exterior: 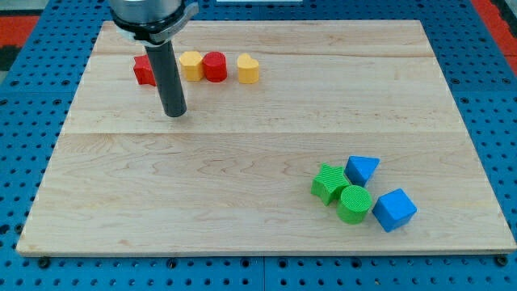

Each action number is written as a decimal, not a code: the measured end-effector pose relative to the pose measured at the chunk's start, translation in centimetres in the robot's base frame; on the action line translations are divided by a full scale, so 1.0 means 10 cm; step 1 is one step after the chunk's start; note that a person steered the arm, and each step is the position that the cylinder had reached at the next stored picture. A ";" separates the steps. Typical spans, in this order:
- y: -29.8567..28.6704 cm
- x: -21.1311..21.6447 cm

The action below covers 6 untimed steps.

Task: Slide the blue cube along with the green circle to the bottom center

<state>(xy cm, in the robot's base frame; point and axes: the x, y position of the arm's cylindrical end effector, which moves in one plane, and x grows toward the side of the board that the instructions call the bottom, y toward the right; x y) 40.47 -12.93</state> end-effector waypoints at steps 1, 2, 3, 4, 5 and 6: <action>-0.03 0.00; -0.04 0.00; -0.26 0.00; -0.60 -0.02; 0.31 0.19; 1.29 0.56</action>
<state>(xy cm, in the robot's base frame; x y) 46.08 -0.03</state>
